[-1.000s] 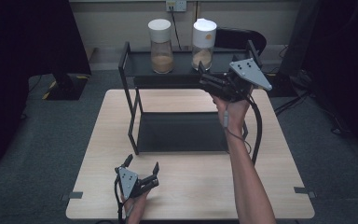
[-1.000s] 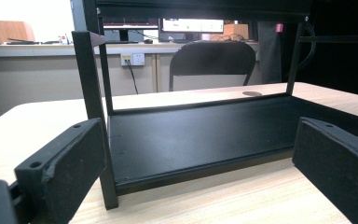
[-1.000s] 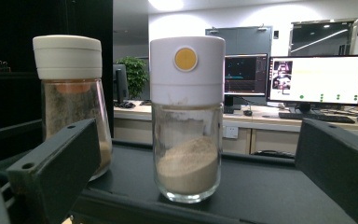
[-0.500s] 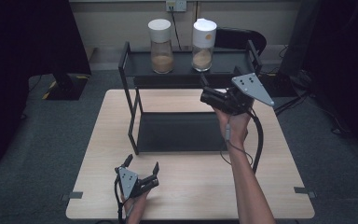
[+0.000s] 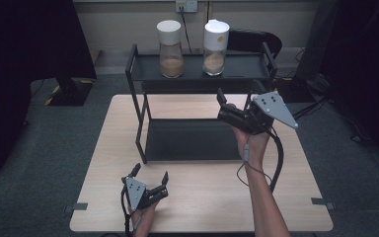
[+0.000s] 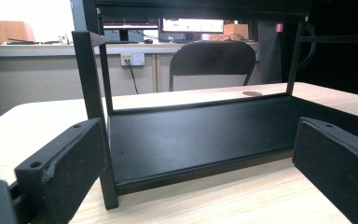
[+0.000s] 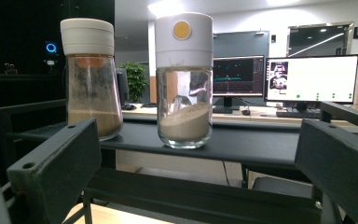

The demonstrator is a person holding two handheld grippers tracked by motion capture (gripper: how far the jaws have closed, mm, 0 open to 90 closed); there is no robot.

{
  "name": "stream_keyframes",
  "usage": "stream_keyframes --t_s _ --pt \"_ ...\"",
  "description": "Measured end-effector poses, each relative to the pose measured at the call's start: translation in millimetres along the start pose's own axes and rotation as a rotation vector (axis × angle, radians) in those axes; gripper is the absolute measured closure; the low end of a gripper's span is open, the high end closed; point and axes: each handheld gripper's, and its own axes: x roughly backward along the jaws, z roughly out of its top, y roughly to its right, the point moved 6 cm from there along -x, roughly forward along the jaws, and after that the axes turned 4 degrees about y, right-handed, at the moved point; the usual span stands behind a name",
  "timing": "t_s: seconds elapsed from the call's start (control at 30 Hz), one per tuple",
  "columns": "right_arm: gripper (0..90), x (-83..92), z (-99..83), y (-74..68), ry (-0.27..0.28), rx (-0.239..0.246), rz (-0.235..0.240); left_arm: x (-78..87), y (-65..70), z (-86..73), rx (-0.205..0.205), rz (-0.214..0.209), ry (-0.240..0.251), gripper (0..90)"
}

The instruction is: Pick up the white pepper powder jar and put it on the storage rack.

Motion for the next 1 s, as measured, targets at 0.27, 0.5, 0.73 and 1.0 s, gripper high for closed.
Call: stream_keyframes --t_s 0.27,0.5,0.73,1.0 --pt "0.0 15.7 -8.6 0.6 0.005 -0.004 -0.003 0.0 -0.1 0.0 -0.001 -0.001 0.001 2.1" --pt "0.0 26.9 -16.4 2.1 -0.002 -0.01 -0.013 0.0 -0.1 -0.1 0.0 -0.001 0.001 2.2" --pt "0.0 39.0 -26.9 4.1 0.004 -0.002 -0.025 0.0 0.1 -0.1 0.0 0.0 0.001 2.2" --pt "0.0 51.2 -35.4 6.6 0.007 -0.008 -0.028 0.0 0.2 -0.1 0.001 0.001 0.001 2.2"
